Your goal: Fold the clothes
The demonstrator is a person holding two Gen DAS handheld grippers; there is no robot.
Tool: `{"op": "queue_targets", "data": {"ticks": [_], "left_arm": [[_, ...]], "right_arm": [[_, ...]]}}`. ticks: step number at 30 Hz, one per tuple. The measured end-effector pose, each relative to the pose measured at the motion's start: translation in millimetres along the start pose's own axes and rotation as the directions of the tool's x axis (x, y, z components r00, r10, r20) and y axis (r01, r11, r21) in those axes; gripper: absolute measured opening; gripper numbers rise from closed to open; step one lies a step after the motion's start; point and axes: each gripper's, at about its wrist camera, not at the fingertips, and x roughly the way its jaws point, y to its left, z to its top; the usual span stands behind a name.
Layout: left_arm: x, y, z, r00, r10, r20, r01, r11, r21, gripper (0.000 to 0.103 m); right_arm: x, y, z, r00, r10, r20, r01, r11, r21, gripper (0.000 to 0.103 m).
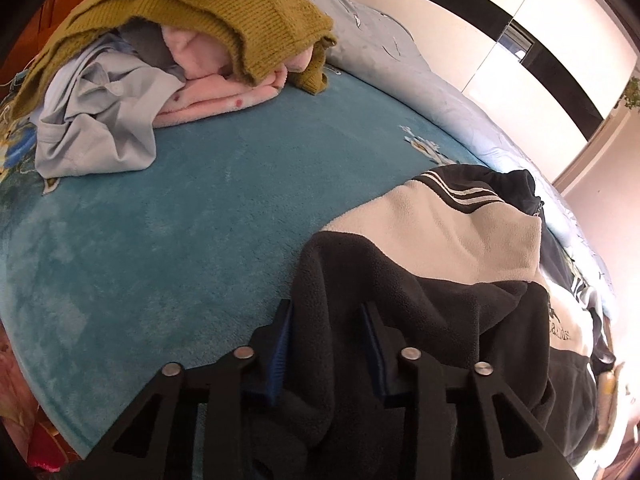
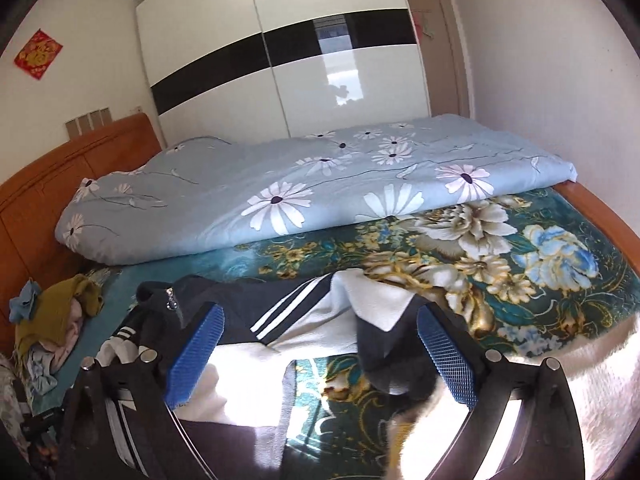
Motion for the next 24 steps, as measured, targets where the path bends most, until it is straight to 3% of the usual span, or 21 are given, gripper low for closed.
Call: {"op": "queue_targets", "data": {"ticks": [3, 8, 10, 14, 18, 21, 24], "left_arm": [[-4.4, 1.1, 2.1, 1.0, -0.004, 0.027, 0.003, 1.0, 0.008, 0.011], [-19.2, -8.1, 36.3, 0.985, 0.105, 0.139, -0.124, 0.984, 0.131, 0.01], [-26.2, -10.0, 59.4, 0.969, 0.151, 0.196, -0.186, 0.968, 0.17, 0.01], [-29.8, -10.9, 109.5, 0.92, 0.257, 0.296, -0.329, 0.916, 0.227, 0.01], [-7.1, -7.2, 143.7, 0.891, 0.335, 0.307, -0.416, 0.873, 0.254, 0.01], [20.3, -6.7, 153.3, 0.89, 0.371, 0.266, -0.44, 0.852, 0.283, 0.01], [29.2, -9.2, 149.7, 0.908, 0.345, 0.239, -0.409, 0.857, 0.313, 0.013]], "right_arm": [[13.0, 25.9, -9.7, 0.997, 0.073, -0.025, -0.073, 0.997, -0.01, 0.098], [38.9, 68.2, -27.2, 0.982, 0.148, -0.118, -0.157, 0.985, -0.071, 0.098], [43.9, 83.2, -35.6, 0.978, 0.151, -0.144, -0.168, 0.979, -0.118, 0.098], [50.8, 101.7, -54.3, 0.973, 0.128, -0.194, -0.166, 0.966, -0.196, 0.098], [56.7, 105.2, -70.9, 0.967, 0.103, -0.232, -0.153, 0.965, -0.211, 0.098], [58.5, 100.6, -82.6, 0.962, 0.096, -0.254, -0.144, 0.973, -0.178, 0.098], [54.3, 94.9, -92.8, 0.96, 0.086, -0.266, -0.129, 0.981, -0.147, 0.098]]}}
